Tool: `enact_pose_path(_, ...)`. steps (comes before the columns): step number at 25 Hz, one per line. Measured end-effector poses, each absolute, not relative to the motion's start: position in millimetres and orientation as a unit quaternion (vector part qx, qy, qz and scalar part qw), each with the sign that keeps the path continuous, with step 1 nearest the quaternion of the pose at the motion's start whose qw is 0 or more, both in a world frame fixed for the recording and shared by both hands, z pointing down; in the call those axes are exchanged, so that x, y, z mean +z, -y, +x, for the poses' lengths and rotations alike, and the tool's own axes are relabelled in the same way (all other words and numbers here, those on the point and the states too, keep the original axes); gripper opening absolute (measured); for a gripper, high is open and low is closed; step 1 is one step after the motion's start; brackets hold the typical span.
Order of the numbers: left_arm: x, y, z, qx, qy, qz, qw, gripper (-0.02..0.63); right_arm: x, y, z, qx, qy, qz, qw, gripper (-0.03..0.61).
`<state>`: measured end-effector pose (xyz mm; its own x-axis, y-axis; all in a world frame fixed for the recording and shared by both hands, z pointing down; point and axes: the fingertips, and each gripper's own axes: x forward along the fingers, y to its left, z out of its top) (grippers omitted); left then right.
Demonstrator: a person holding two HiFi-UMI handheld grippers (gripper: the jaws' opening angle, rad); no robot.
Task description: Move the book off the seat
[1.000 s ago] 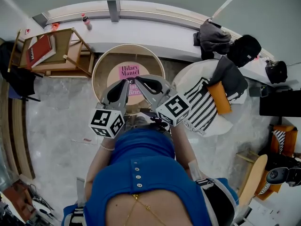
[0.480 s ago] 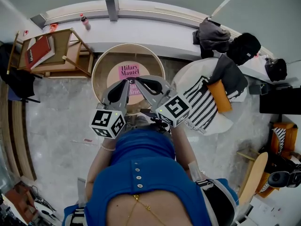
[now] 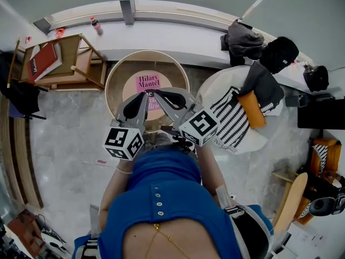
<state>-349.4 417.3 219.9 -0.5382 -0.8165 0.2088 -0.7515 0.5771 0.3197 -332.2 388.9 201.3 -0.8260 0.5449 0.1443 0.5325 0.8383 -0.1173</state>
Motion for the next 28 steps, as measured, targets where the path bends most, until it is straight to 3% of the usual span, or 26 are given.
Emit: enact_pose_path(28,227.3,-415.1,-355.0,-0.097,0.864,0.46,0.18,0.002,209.0,-392.4,-339.3,0.044,0.954,-0.28,0.101,-0.002)
